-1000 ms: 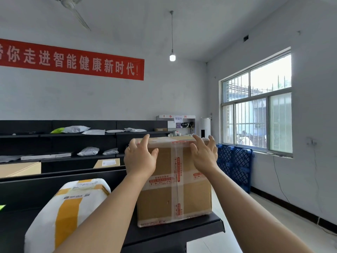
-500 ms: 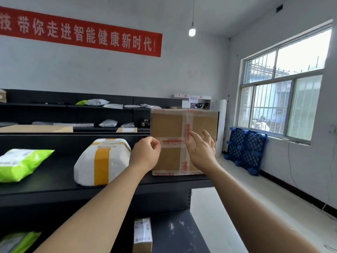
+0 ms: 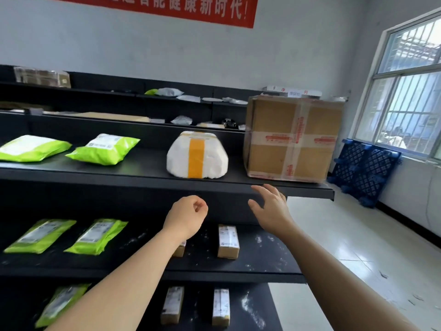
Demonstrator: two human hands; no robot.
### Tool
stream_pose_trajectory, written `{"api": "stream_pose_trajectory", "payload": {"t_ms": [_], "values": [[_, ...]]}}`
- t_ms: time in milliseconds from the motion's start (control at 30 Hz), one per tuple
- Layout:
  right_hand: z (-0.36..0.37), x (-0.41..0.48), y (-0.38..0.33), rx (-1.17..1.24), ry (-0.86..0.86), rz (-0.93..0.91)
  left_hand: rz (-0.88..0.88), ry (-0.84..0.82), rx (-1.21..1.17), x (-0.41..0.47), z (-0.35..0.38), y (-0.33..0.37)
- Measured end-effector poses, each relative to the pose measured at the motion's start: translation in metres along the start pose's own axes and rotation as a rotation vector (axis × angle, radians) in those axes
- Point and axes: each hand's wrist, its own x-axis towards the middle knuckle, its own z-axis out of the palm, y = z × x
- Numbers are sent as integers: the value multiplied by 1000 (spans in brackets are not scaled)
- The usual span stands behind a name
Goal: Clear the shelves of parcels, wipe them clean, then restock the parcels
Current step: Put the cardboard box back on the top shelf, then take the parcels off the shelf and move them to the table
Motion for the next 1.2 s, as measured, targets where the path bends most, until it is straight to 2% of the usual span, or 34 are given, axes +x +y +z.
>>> {"api": "stream_pose_trajectory", "payload": {"t_ms": [167, 633, 867, 1200], "values": [[61, -25, -43, 42, -100, -60, -85, 25, 26, -37, -36, -68], [279, -87, -222, 197, -409, -89, -353, 86, 126, -121, -214, -281], [339, -91, -265, 176, -478, -70, -464, 116, 115, -126, -257, -340], [413, -44, -280, 147, -527, -14, -570, 118, 24, -84, -262, -411]]}}
